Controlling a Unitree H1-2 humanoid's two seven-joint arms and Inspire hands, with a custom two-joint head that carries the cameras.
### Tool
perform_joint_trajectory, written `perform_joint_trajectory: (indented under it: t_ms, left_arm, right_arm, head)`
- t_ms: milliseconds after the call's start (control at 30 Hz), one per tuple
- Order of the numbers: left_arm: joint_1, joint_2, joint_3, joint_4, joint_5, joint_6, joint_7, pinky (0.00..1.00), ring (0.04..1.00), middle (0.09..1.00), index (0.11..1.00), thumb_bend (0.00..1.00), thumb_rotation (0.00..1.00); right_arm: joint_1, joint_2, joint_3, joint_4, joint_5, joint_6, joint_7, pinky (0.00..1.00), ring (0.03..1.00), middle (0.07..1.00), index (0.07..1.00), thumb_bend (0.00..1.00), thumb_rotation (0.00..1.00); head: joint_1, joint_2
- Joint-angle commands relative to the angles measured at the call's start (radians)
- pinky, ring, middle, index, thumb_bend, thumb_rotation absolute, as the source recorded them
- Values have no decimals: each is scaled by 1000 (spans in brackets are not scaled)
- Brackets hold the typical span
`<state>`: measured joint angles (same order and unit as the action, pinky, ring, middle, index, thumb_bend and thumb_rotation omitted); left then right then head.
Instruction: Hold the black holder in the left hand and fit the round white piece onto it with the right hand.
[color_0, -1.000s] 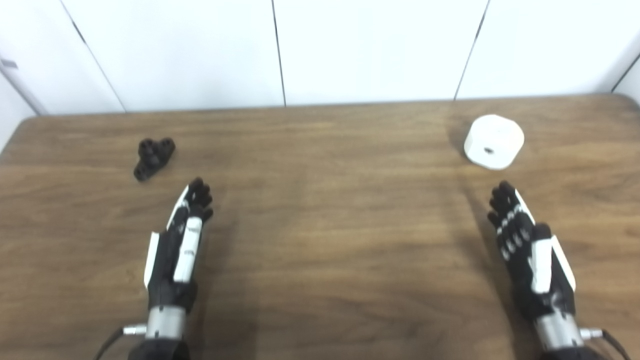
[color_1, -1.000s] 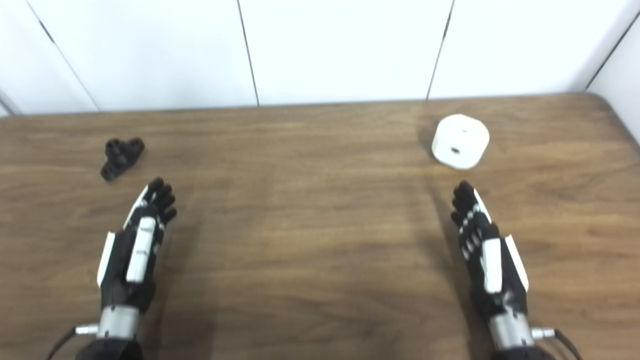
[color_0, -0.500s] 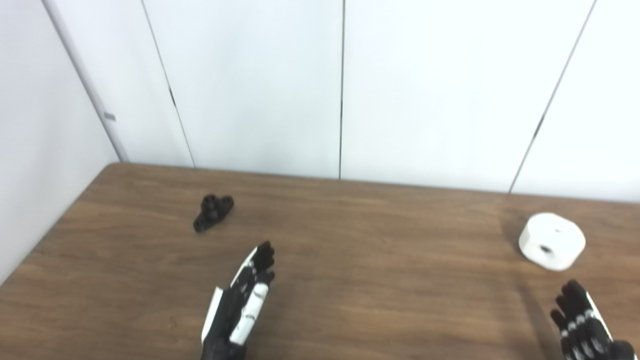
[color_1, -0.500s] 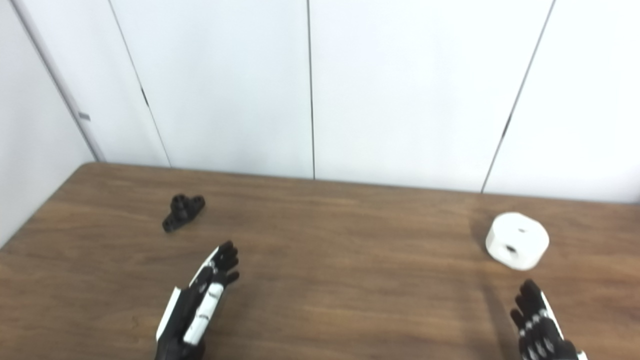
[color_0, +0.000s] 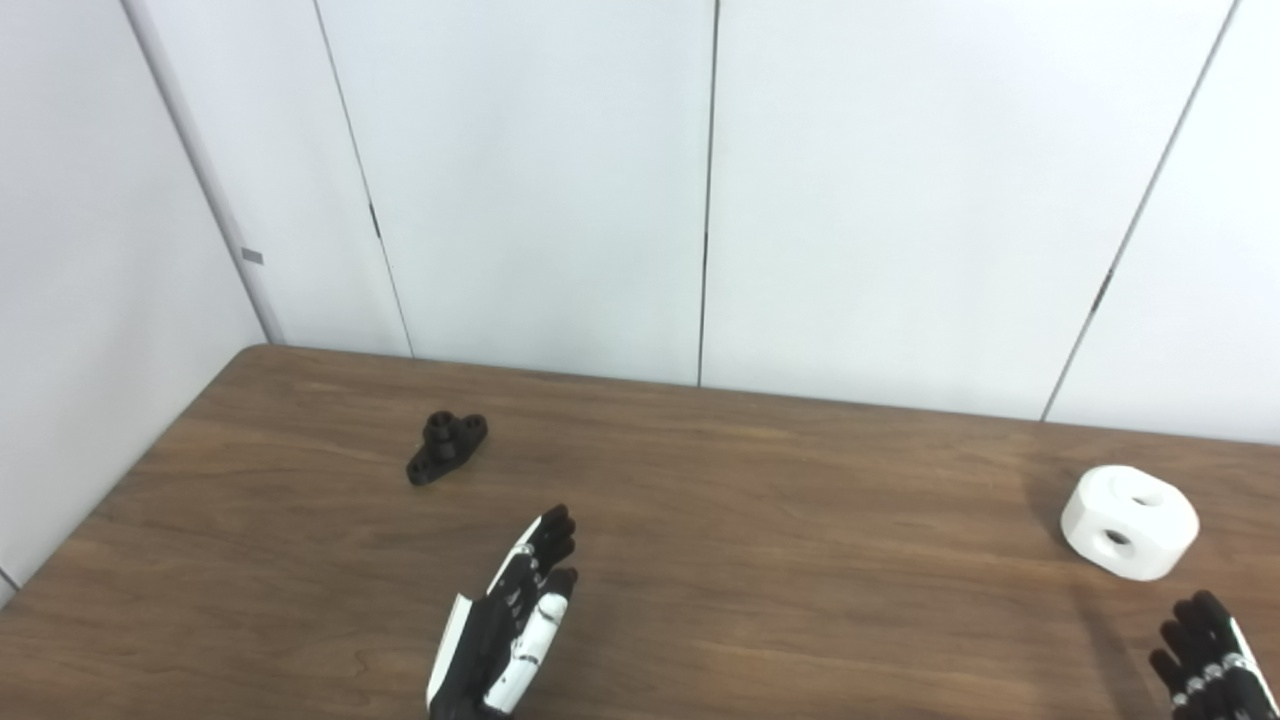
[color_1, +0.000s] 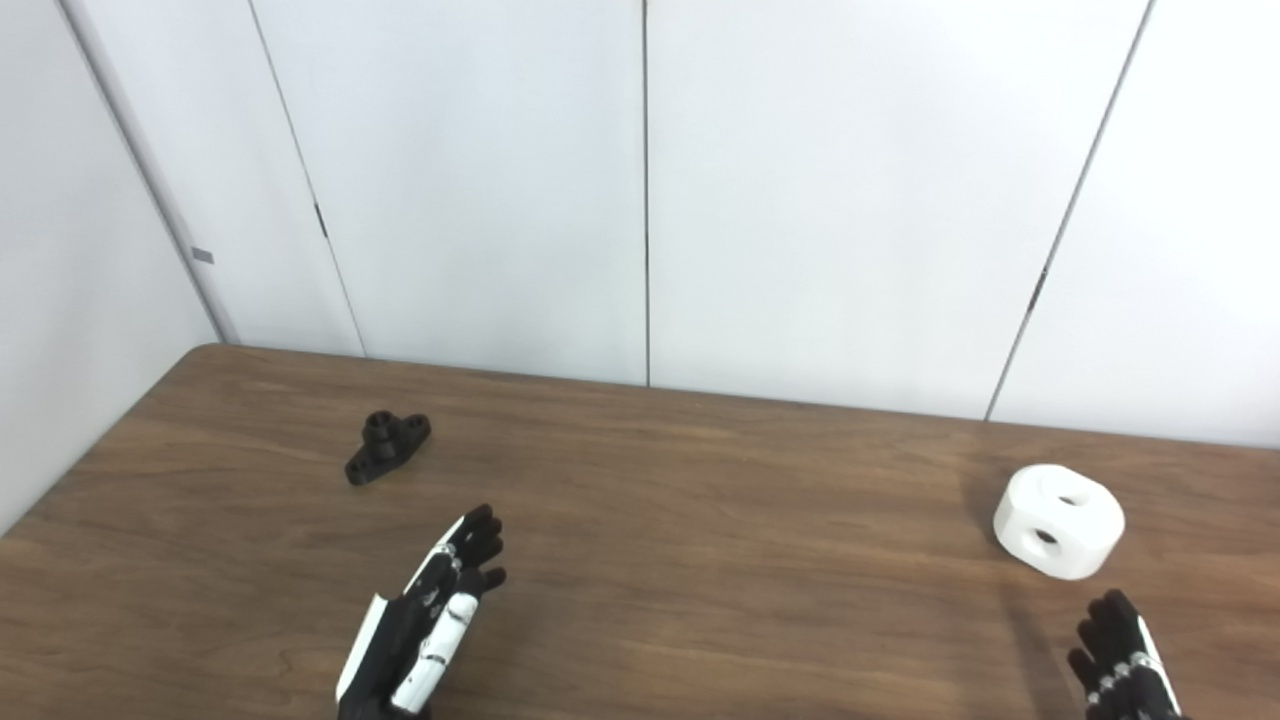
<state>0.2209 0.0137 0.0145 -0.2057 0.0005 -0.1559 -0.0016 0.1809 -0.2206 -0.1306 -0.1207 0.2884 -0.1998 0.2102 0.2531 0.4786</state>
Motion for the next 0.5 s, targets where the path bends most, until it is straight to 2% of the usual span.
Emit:
perform_joint_trajectory:
  t_ms: [0,100,133,233,367,467]
  left_arm:
    - [86,-28,-15,-1,4,-10,8,875,925,926,938,443,691]
    - [84,-15,-22,-12,7,-17,-2,894,933,932,949,434,660]
    - [84,-7,-23,-26,43,-8,3,897,934,933,951,433,652]
    - [85,0,-22,-72,124,47,20,863,923,925,936,438,578]
    - [65,12,-12,-151,169,140,11,888,919,925,943,420,422]
    - [31,34,2,-206,218,200,8,894,899,922,945,463,385]
  right_arm:
    - [47,14,4,87,5,-21,12,1000,1000,1000,988,692,1000]
    - [50,9,3,74,6,-8,12,1000,1000,1000,985,684,1000]
    - [51,9,1,68,5,-5,9,1000,1000,1000,984,684,1000]
    - [53,9,-4,59,10,0,5,1000,1000,1000,975,693,1000]
    - [52,3,-8,60,15,-4,12,1000,1000,1000,977,698,1000]
    - [52,1,-10,57,19,1,11,1000,1000,1000,987,721,1000]
  head:
    - [1,1]
    - [1,5]
    - [5,6]
    - [13,9]
    - [22,14]
    - [29,17]
